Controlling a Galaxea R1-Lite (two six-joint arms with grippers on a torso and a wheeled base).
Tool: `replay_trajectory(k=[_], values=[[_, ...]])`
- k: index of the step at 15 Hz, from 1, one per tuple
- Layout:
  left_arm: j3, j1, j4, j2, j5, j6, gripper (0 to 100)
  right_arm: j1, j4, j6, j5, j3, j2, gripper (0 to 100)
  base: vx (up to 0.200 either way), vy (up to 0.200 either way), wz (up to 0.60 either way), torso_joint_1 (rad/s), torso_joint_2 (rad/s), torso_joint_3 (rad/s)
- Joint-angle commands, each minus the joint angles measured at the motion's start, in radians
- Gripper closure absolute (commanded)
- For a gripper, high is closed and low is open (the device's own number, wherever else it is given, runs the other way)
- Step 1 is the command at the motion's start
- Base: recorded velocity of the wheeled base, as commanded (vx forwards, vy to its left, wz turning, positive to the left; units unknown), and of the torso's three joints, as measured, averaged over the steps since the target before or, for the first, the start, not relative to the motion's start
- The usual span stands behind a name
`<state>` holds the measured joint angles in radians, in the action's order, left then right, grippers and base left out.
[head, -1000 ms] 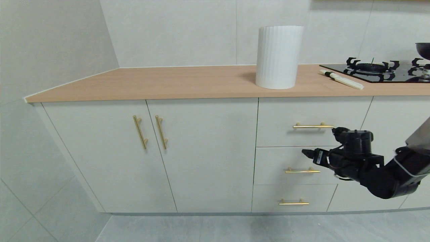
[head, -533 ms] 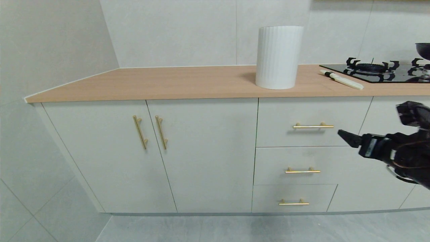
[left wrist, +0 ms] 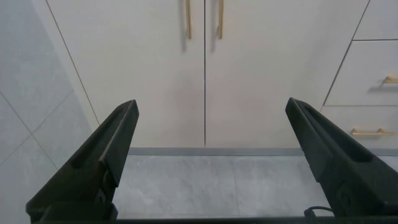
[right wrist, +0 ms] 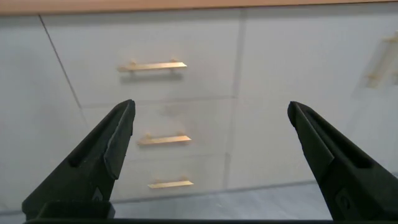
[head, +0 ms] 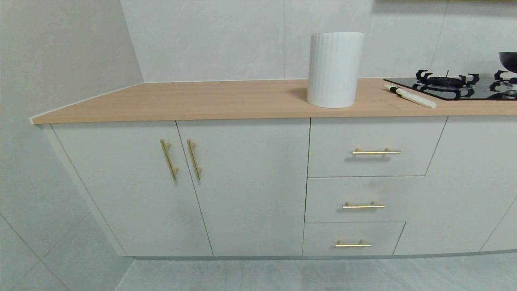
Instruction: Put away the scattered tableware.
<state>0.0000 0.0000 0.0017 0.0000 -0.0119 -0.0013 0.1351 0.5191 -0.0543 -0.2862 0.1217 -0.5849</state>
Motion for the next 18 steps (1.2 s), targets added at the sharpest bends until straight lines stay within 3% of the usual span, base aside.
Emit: replay_trajectory(k=[1,4,6,7,9,12,15,18], values=[[0.0,0.0,0.0,0.0,0.0,0.0,0,-0.029,-0.421,-0.053,-0.037,-0.007,0.491,0,0.0,0.0,0.0,0.0,0.0,0.0],[0.0,0.0,0.0,0.0,0.0,0.0,0,-0.138,-0.419,-0.067,-0.056,-0.033,0.577,0,0.0,0.0,0.0,0.0,0.0,0.0],[0.0,0.0,0.0,0.0,0.0,0.0,0,-0.137,-0.398,-0.096,-0.056,-0.079,0.585,0,0.0,0.0,0.0,0.0,0.0,0.0],[0.0,0.0,0.0,0.0,0.0,0.0,0,-0.137,-0.381,-0.098,-0.025,-0.117,0.585,0,0.0,0.0,0.0,0.0,0.0,0.0],[0.0,0.0,0.0,0.0,0.0,0.0,0,-0.137,-0.418,-0.079,0.144,-0.122,0.585,0,0.0,0.0,0.0,0.0,0.0,0.0],[0.0,0.0,0.0,0.0,0.0,0.0,0,-0.137,-0.464,-0.018,0.272,-0.122,0.585,0,0.0,0.0,0.0,0.0,0.0,0.0],[0.0,0.0,0.0,0.0,0.0,0.0,0,-0.135,-0.469,0.056,0.289,-0.122,0.583,0,0.0,0.0,0.0,0.0,0.0,0.0],[0.0,0.0,0.0,0.0,0.0,0.0,0,-0.132,-0.519,0.042,0.321,-0.12,0.577,0,0.0,0.0,0.0,0.0,0.0,0.0]])
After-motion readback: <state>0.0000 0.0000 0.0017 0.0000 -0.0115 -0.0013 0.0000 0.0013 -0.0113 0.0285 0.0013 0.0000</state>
